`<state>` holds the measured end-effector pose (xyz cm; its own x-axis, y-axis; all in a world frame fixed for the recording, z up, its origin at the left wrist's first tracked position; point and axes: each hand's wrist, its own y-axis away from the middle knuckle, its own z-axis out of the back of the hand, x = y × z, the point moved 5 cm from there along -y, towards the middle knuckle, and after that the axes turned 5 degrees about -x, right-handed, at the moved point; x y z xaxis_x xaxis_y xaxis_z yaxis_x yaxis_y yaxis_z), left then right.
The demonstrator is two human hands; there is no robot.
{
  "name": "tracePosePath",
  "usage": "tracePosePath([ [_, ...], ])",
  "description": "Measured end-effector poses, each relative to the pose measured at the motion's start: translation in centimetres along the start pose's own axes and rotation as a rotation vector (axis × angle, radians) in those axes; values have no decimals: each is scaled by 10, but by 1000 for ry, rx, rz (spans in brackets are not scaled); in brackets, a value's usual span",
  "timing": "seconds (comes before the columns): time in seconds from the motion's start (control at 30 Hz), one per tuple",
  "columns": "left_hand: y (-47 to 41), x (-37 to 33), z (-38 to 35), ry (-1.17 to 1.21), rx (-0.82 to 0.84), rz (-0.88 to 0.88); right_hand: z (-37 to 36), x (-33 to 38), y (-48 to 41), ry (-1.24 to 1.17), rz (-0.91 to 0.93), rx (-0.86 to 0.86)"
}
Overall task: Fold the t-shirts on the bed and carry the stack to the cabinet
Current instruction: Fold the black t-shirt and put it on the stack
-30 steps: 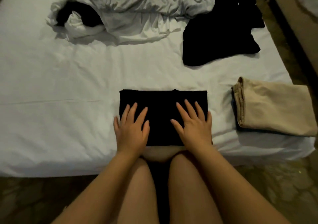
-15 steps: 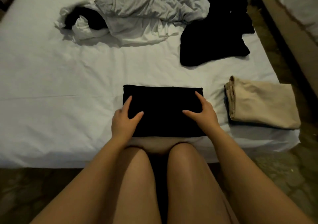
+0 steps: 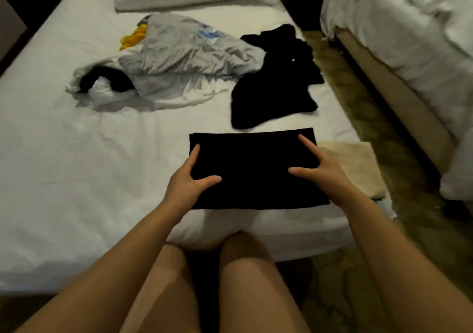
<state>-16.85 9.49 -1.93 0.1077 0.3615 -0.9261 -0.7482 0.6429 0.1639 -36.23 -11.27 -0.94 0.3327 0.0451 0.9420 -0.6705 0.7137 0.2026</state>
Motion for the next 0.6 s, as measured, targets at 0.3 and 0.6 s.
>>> tracePosePath([
  [0.3,-29,-77,-158,-125,128,-182,168,-23,-2,73,-137,-202],
  [0.6,-49,-60,-230,-202,122,-142,208,-75,-51,131,-229,-178],
])
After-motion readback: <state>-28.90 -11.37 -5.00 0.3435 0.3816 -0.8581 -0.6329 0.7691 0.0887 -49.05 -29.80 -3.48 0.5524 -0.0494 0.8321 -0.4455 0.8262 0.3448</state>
